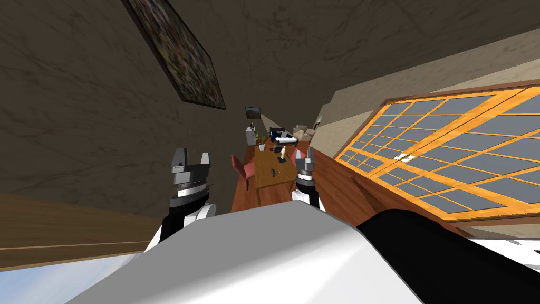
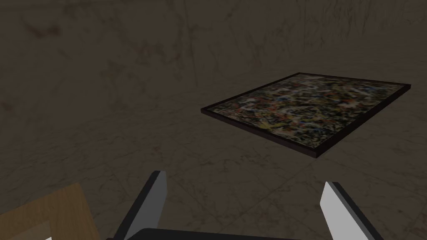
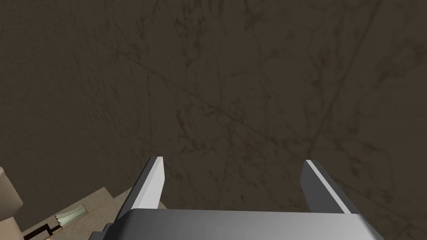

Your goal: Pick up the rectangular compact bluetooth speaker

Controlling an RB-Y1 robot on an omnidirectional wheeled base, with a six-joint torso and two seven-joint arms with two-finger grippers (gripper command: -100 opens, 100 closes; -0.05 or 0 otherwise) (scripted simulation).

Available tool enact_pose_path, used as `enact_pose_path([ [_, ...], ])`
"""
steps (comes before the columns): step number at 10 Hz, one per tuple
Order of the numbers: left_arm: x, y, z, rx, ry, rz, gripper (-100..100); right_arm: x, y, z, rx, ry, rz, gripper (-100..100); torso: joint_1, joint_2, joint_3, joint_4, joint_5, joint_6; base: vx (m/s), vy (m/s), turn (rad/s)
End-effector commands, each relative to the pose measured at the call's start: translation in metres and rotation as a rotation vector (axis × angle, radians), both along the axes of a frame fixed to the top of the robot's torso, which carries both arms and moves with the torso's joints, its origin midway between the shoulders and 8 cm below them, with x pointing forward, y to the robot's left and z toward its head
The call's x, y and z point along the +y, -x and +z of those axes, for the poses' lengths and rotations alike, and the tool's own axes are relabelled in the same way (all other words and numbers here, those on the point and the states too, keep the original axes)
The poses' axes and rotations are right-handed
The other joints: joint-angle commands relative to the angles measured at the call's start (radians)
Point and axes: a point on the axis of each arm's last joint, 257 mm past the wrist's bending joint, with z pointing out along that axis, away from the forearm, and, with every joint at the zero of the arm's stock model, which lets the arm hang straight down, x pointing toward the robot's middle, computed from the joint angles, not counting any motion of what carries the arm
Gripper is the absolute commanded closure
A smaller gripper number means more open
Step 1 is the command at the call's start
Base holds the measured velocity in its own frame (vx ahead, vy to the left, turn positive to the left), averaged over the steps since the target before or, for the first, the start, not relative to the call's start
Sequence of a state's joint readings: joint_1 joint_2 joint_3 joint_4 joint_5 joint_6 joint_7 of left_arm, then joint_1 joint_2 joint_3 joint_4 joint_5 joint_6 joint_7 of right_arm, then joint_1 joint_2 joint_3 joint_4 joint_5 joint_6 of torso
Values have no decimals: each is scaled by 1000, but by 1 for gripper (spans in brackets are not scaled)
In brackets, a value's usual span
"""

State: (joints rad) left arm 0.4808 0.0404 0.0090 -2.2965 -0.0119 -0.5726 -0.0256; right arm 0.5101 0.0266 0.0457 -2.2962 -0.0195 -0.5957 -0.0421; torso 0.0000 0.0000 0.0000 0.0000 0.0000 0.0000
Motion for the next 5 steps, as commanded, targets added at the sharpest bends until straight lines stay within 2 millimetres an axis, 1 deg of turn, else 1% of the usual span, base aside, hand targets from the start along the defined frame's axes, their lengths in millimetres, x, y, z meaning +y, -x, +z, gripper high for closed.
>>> enact_pose_path([
  [1, 0, 0, 0, 0, 0, 0, 0, 4, -2, -5, 17, 29, 20, -100, 0, 0, 0, 0, 0, 0, -7, 0, 83],
  [4, 0, 0, 0, 0, 0, 0, 0, 14, -7, -26, 79, 97, 74, -100, -1, 1, 1, 0, 0, 0, -19, -6, 142],
  [5, 0, 0, 0, 0, 0, 0, 0, 18, -9, -36, 108, 120, 95, -100, -1, 2, 1, 0, 0, 0, -21, -3, 361],
])
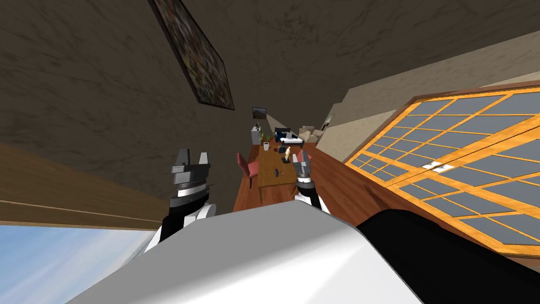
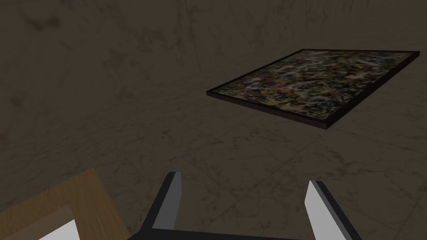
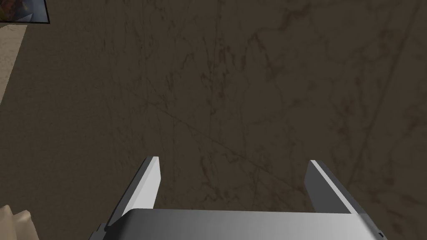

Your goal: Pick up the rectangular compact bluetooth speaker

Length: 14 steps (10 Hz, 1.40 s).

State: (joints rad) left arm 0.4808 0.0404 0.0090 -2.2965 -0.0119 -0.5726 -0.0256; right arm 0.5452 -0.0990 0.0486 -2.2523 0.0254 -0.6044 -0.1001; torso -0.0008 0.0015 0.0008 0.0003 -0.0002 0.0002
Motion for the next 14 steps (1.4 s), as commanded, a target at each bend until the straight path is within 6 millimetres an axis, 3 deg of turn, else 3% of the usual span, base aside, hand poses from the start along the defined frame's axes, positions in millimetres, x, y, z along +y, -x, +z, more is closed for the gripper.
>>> enact_pose_path([
  [1, 0, 0, 0, 0, 0, 0, 0, 5, -3, -17, 50, 36, 35, -100, 0, 0, 0, 0, 0, 0, -30, 1, 112],
  [6, 0, 0, 0, 0, 0, 0, 0, 12, -5, -102, 275, 146, 143, -100, 0, 0, 0, 0, 0, -1, -28, 1, 328],
  [7, 0, 0, 0, 0, 0, 0, 0, 12, -5, -103, 279, 138, 147, -100, 0, 0, 0, 0, 0, 0, -19, 1, 116],
  [10, 0, 0, 0, 0, 0, 0, 0, 7, 7, -173, 463, 195, 205, -100, 0, -1, 0, 0, 0, -1, -15, 10, 343],
  [11, 0, 0, 0, 0, 0, 0, 0, 7, 7, -173, 465, 184, 211, -100, 0, -1, 0, 0, 0, 0, -9, 2, 200],
  [13, 0, 0, 0, 0, 0, 0, 0, 1, 22, -219, 591, 212, 250, -100, 0, -1, 0, 0, 0, 0, -6, 8, 374],
  [14, 0, 0, 0, 0, 0, 0, 0, -1, 23, -225, 607, 207, 248, -100, 0, -1, -1, 0, 0, 0, -2, 1, 177],
])
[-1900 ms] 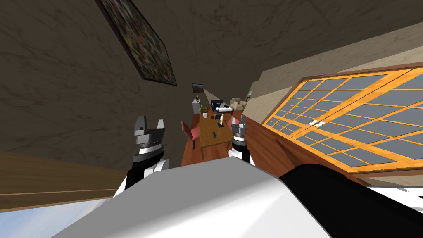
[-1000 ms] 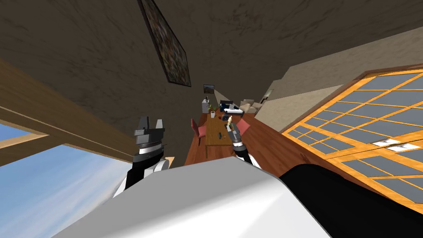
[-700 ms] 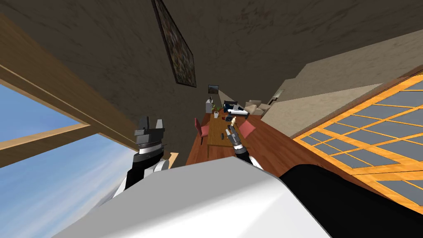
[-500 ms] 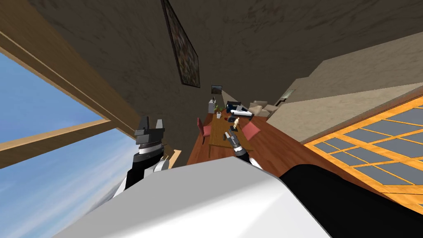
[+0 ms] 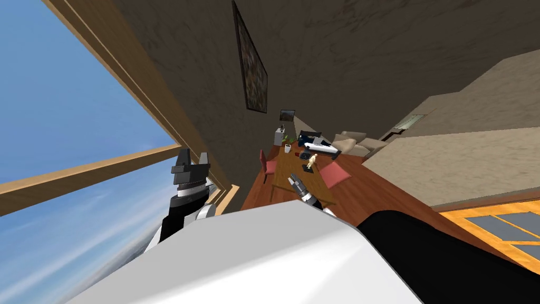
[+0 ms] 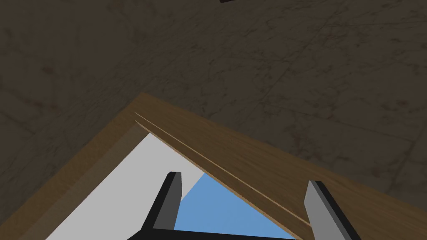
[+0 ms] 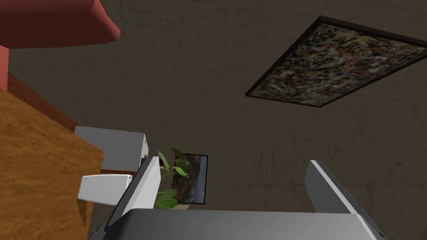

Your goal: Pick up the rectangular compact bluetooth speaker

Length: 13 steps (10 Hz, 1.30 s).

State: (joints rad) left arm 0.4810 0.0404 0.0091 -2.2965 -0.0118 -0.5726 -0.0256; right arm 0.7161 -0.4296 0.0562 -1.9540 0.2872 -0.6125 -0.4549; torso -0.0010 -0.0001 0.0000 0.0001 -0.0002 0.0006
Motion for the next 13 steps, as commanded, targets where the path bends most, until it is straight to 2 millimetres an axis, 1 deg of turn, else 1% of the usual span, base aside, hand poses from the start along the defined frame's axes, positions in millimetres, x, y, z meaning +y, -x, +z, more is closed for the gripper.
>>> enact_pose_path([
  [1, 0, 0, 0, 0, 0, 0, 0, -6, 16, -34, 94, 15, 12, -100, 0, 0, 0, 0, 0, 0, 1, 10, 307],
  [2, 0, 0, 0, 0, 0, 0, 0, -6, 16, -34, 94, 15, 12, -100, 0, 0, 0, 0, 0, 0, 3, 2, 145],
  [4, 0, 0, 0, 0, 0, 0, 0, -19, 42, -81, 233, 50, 33, -100, 0, 0, 0, 0, 0, -1, 10, 11, 398],
  [5, 0, 0, 0, 0, 0, 0, 0, -22, 45, -87, 249, 42, 28, -100, 0, -1, 0, 0, 0, 0, 13, 2, 186],
  [6, 0, 0, 0, 0, 0, 0, 0, -29, 60, -110, 321, 56, 35, -100, 0, -1, -1, 0, 0, 0, 16, 7, 369],
  [7, 0, 0, 0, 0, 0, 0, 0, -31, 62, -113, 329, 55, 32, -100, 0, -1, -1, 0, 0, -1, 15, -5, 156],
  [8, 0, 0, 0, 0, 0, 0, 0, -41, 81, -137, 409, 67, 34, -100, 0, -1, -1, 0, 0, 1, 17, 8, 332],
  [9, 0, 0, 0, 0, 0, 0, 0, -42, 81, -138, 410, 67, 33, -100, 0, -1, -1, 0, 0, 0, 17, 0, 177],
  [10, 0, 0, 0, 0, 0, 0, 0, -53, 102, -162, 492, 79, 32, -100, 0, -1, -1, 0, 0, 1, 24, 6, 363],
  [11, 0, 0, 0, 0, 0, 0, 0, -62, 121, -179, 556, 94, 36, -100, 0, -2, -1, 0, 0, 0, 45, -1, 406],
  [12, 0, 0, 0, 0, 0, 0, 0, -66, 126, -185, 574, 91, 28, -100, 0, -3, -2, -1, 0, 0, 35, -8, 197],
  [13, 0, 0, 0, 0, 0, 0, 0, -76, 147, -202, 644, 101, 27, -100, -1, -2, -1, -1, 0, 1, 30, 1, 342],
])
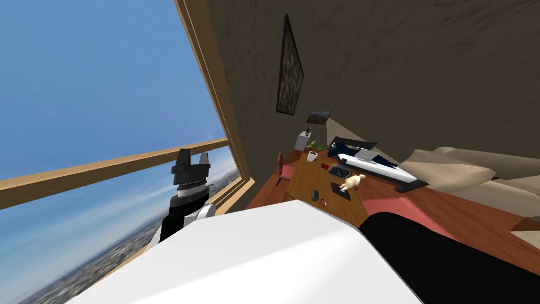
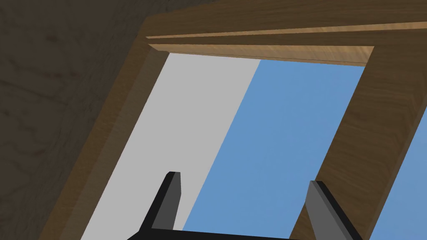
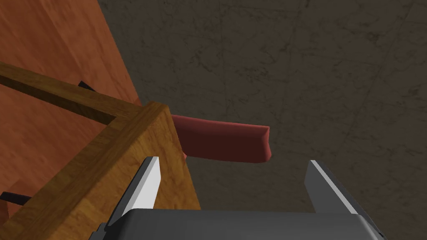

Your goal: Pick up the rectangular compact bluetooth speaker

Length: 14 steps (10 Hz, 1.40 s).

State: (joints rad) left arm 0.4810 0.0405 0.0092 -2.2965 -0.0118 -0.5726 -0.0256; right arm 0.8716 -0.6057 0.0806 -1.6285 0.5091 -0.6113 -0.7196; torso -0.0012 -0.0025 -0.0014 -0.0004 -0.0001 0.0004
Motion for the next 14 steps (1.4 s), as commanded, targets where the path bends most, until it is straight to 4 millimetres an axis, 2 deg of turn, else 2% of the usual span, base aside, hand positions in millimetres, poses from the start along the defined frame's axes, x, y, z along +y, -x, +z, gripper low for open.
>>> enact_pose_path([
  [1, 0, 0, 0, 0, 0, 0, 0, -13, 15, -12, 49, 7, -9, -100, 0, 0, 0, 0, 0, 0, 22, -9, 188],
  [3, 0, 0, 0, 0, 0, 0, 0, -37, 63, -43, 196, 35, -19, -100, -1, 0, 0, 0, 0, 0, 36, -13, 382],
  [4, 0, 0, 0, 0, 0, 0, 0, -41, 69, -48, 209, 39, -27, -100, -1, -1, 0, 0, 0, 0, 39, -16, 183],
  [7, 0, 0, 0, 0, 0, 0, 0, -84, 152, -82, 429, 92, -58, -100, -1, -1, -1, 0, 0, 0, 53, -17, 368],
  [8, 0, 0, 0, 0, 0, 0, 0, -87, 155, -84, 438, 91, -65, -100, -2, -2, -1, -1, 0, 0, 49, -33, 291],
  [10, 0, 0, 0, 0, 0, 0, 0, -111, 205, -94, 559, 121, -86, -100, -1, -2, -1, 0, 0, 1, 50, -33, 374],
  [11, 0, 0, 0, 0, 0, 0, 0, -110, 203, -94, 554, 120, -83, -100, -2, -2, -1, 0, 0, 0, 42, -38, 144],
  [12, 0, 0, 0, 0, 0, 0, 0, -114, 210, -96, 570, 125, -93, -100, -1, -2, -1, 0, 0, 2, 13, -13, -43],
  [14, 0, 0, 0, 0, 0, 0, 0, -138, 260, -101, 685, 156, -121, -100, 1, 0, 0, 0, 0, 1, 36, -22, 296],
])
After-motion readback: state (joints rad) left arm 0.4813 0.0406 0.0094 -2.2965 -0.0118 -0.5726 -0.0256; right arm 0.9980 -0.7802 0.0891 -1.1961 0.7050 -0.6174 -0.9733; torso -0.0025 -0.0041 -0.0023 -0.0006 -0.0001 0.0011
